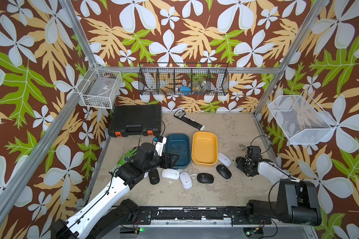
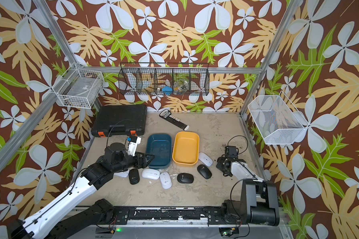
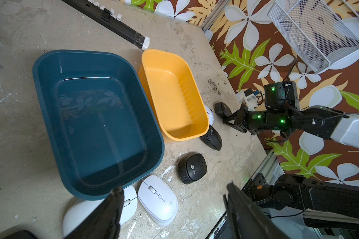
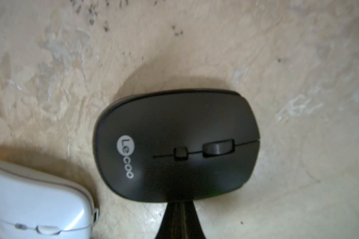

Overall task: Place the mice by color into the storage box
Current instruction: Pick up the mouse from the center of the board.

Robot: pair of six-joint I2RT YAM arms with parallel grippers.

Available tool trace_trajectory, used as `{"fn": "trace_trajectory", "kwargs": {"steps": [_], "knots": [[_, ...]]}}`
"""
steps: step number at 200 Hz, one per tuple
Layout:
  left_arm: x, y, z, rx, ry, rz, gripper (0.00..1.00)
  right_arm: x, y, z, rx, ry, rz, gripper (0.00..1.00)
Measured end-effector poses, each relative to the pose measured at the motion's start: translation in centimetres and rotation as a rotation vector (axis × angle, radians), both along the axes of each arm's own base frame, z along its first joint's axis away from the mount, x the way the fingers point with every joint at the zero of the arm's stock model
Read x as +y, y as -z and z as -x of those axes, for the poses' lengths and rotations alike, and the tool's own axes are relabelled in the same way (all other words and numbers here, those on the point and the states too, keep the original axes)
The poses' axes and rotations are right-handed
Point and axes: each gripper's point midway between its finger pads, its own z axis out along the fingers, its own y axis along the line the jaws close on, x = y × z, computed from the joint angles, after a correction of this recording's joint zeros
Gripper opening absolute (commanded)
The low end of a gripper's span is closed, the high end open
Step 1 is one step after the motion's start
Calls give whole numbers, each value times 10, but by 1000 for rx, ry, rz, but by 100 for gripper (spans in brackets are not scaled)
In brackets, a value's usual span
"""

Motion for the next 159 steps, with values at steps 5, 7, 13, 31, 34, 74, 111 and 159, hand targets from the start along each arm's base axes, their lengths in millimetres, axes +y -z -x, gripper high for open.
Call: {"fn": "trace_trajectory", "kwargs": {"steps": [5,7,13,31,34,74,111,159], "knots": [[0,0,0,-2,1,-1,80,-3,0,-4,-4,7,2,0],[0,0,0,-3,2,-2,80,-5,0,-6,-6,8,5,0],[1,-1,1,-6,4,-4,80,-9,0,-11,-9,13,7,0],[1,1,2,-4,4,-10,80,-20,0,-30,-20,23,16,0],[2,2,2,-1,4,-13,80,-21,-1,-33,-22,21,19,0],[5,7,3,2,-6,-27,80,-39,-3,-53,-17,26,47,0],[5,12,3,14,-6,-35,80,-46,-8,-35,0,23,82,0],[2,10,0,13,1,-37,81,-71,-4,-31,31,61,103,0]]}}
